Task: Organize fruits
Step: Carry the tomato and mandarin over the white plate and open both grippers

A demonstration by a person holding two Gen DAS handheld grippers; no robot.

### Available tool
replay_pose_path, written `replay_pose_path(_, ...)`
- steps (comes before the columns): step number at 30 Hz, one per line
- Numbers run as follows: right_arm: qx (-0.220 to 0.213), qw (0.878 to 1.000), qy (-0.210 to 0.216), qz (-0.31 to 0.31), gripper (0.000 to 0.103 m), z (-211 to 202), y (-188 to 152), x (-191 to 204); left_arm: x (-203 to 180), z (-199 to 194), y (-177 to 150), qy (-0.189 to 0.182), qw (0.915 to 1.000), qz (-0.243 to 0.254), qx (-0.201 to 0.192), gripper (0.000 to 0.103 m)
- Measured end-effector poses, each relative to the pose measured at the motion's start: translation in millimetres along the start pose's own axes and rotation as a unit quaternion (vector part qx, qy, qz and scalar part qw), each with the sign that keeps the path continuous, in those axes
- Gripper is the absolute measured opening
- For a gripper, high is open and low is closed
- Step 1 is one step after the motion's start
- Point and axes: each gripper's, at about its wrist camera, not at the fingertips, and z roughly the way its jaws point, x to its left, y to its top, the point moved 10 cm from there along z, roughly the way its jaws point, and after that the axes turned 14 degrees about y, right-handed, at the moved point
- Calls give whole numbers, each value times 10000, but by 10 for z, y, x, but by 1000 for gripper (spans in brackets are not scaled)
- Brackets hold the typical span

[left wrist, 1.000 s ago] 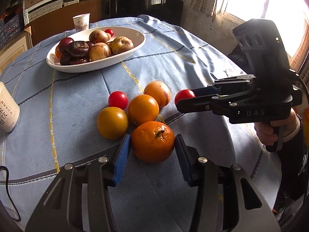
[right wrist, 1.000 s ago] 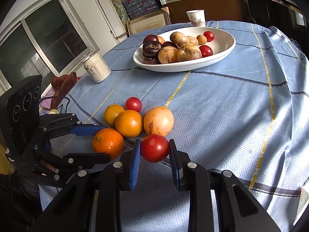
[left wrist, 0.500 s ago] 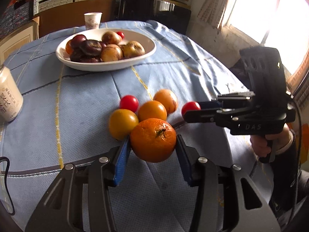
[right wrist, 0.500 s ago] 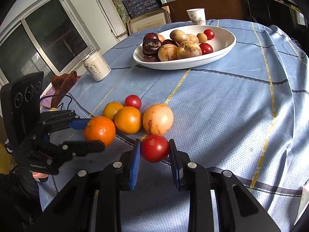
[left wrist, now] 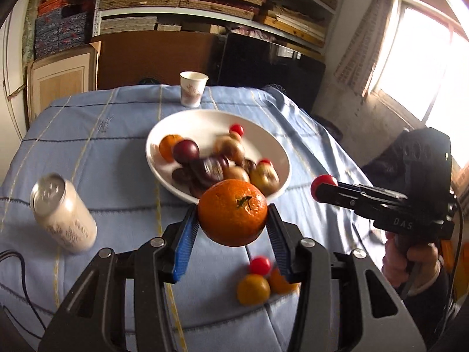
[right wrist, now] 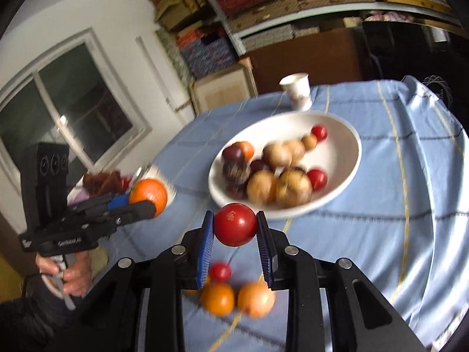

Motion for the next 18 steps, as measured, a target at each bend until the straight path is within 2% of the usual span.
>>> replay_pose_path(3,-298,9989,-156,312,29,140,241,-284,41,240,308,165,9997,-199,45,46)
replay_pose_path(8,-276,9963,-537,620,29,460,424,-764,-28,863,739,495,9982,-119,306,46)
replay_pose_path(11,-140,9950,-660,731,29,621,436,-968,-79,1200,855,725,9960,-52,521,46)
replay_pose_path(15,18,9950,-709,706,31,739,398,-1056,-97,1454,846,1071,9917,118,698,46)
replay_pose_path(16,29,9948,-754,684,31,738,397,-1062,-78,1490,837,1172,9903,150,730,49)
replay_pose_path(17,25,9947,-795,655,42,724,398,-1057,-62,1491,840,1292,9890,157,709,63)
replay_pose_path(18,-35,9948,-807,623,55,690,409,-1035,-41,1455,846,1370,9884,135,635,72)
